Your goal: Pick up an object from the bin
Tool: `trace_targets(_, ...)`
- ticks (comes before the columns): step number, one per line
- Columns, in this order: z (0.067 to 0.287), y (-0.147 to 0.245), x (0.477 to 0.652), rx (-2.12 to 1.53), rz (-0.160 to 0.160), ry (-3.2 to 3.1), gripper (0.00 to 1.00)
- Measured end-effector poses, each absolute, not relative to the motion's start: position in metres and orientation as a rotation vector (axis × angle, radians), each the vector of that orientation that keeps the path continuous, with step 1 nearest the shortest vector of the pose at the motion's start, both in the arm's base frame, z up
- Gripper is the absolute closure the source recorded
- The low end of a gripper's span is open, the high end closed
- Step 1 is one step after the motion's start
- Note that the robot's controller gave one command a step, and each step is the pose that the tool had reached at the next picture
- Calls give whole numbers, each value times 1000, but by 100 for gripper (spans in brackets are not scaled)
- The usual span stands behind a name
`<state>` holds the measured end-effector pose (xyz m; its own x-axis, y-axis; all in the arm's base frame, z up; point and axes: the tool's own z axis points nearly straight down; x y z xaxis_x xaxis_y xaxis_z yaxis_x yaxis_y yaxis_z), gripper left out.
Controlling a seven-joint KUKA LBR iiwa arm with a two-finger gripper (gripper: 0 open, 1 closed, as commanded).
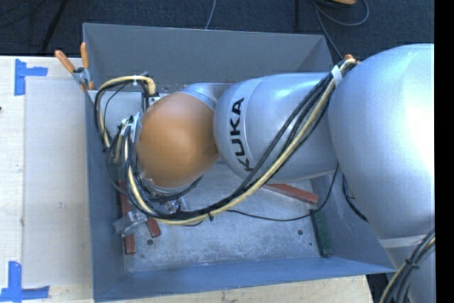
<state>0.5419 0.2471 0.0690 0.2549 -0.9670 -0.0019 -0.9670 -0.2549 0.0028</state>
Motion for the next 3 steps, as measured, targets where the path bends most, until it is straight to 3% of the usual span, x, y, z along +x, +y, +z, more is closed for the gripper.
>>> trace_targets(1, 69, 246, 524, 2761, -5, -1496, 0)
trace_targets(2, 69, 245, 525, 2757, -7, -1502, 100)
trace_targets(3, 148, 247, 526, 2760, 3, -1513, 100)
